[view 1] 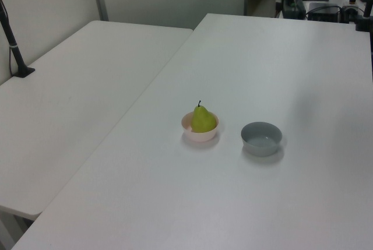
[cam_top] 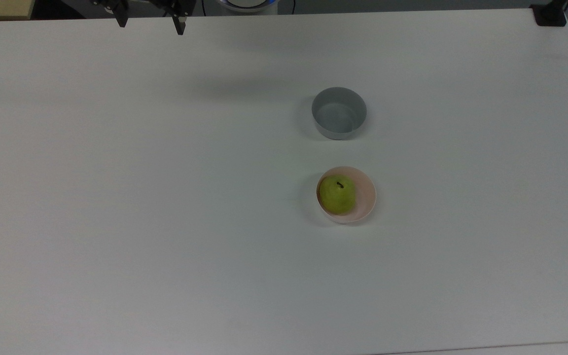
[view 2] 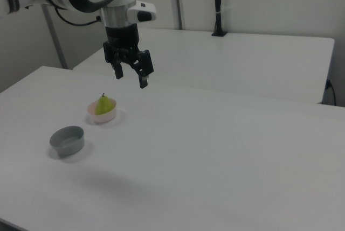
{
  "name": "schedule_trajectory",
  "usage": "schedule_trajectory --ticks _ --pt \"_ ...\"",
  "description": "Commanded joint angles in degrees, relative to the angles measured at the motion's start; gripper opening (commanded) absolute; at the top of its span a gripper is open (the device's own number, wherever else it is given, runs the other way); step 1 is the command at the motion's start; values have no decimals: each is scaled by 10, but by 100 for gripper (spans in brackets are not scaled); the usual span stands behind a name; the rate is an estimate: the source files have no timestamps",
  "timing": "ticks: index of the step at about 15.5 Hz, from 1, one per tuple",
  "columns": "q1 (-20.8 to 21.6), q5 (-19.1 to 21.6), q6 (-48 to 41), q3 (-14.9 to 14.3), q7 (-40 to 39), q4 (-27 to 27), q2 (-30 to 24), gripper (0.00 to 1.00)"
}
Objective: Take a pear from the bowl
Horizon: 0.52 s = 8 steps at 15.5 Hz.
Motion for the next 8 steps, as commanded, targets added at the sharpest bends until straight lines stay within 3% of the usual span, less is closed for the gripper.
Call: schedule_trajectory --ticks 1,8 --pt "6 -3 -4 -6 -9 -14 -9 100" --pt "8 -3 -12 -6 -16 -14 -11 100"
